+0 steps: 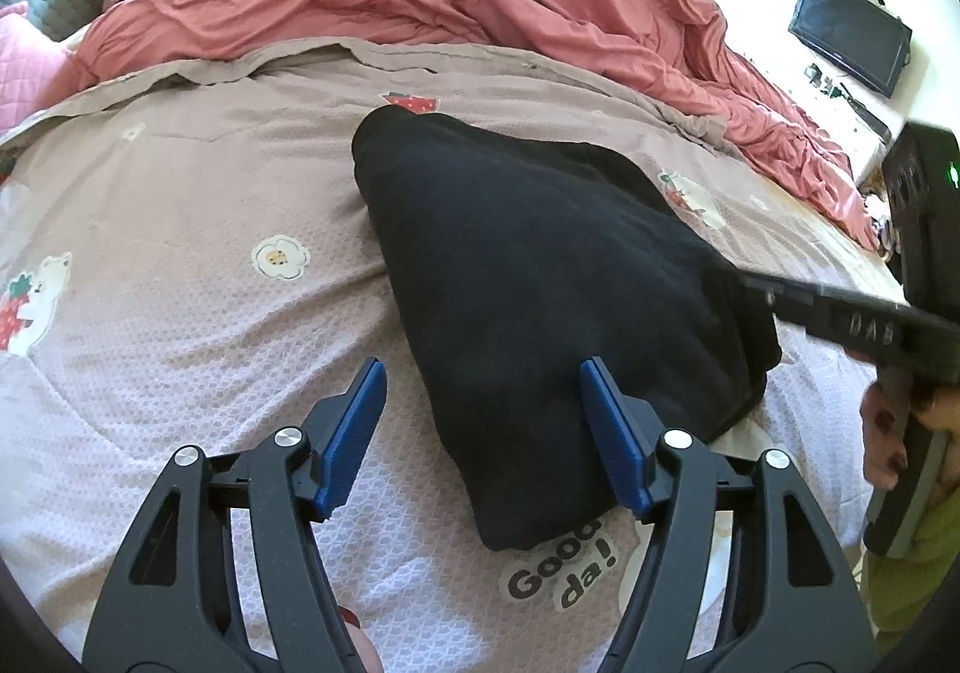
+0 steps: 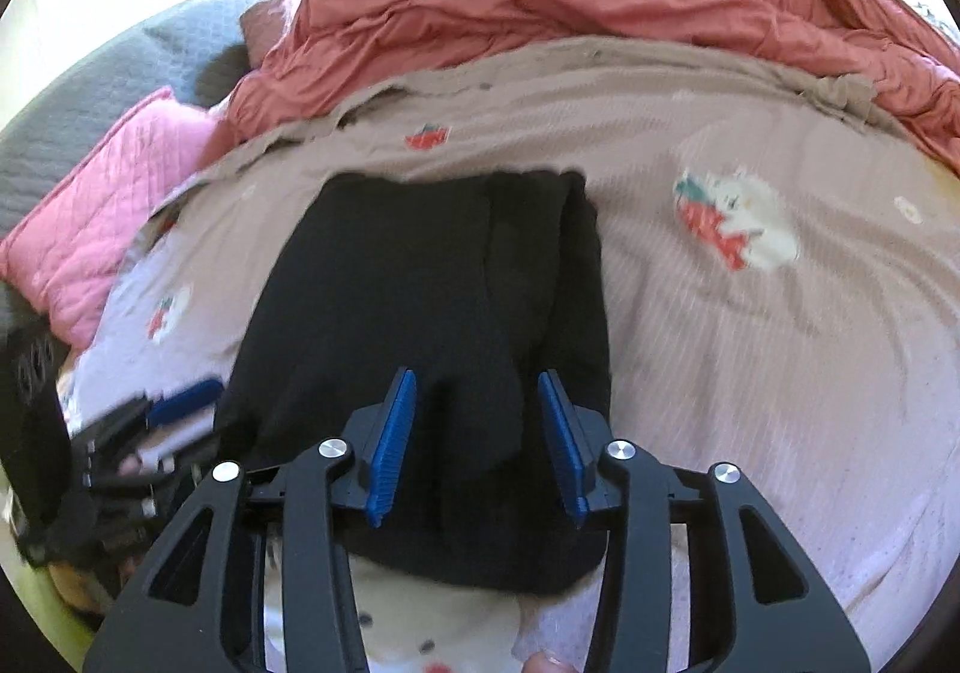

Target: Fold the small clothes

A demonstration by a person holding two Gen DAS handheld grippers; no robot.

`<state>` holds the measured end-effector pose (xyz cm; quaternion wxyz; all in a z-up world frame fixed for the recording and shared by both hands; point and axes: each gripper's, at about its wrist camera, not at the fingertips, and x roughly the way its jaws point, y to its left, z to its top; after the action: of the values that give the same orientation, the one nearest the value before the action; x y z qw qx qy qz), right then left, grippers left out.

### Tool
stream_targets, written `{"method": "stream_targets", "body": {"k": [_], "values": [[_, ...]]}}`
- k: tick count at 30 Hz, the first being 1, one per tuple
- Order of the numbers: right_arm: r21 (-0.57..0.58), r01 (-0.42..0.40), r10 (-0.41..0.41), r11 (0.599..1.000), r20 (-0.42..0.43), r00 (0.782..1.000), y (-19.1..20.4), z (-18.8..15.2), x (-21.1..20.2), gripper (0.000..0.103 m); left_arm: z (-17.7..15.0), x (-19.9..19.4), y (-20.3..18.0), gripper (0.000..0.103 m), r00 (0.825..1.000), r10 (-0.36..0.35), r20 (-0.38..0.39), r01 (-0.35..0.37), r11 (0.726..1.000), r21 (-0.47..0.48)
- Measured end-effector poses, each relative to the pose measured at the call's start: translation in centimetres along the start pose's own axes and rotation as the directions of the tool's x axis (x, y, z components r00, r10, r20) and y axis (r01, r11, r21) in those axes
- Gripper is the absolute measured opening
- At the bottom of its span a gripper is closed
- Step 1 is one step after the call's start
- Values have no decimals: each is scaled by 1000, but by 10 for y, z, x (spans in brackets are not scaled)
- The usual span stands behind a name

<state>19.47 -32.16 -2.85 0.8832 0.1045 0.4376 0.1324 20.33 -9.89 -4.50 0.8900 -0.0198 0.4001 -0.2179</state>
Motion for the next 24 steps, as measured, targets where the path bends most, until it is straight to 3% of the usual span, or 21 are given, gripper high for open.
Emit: {"method": "stream_targets", "body": {"k": [7, 11, 24], "values": [[16, -15, 15, 1000, 31, 999, -4, -10, -16, 20, -2, 2, 1, 63, 1000, -5, -10, 5, 1000, -6], [16, 46, -46, 999, -6, 999, -8, -21, 7, 27, -4, 3, 0, 63, 1000, -4, -16, 4, 1000, 2], [71, 52, -54, 996, 26, 998, -11, -23, -1, 39, -3, -1, 0, 64, 1000, 11, -10, -11, 1000, 6]]}}
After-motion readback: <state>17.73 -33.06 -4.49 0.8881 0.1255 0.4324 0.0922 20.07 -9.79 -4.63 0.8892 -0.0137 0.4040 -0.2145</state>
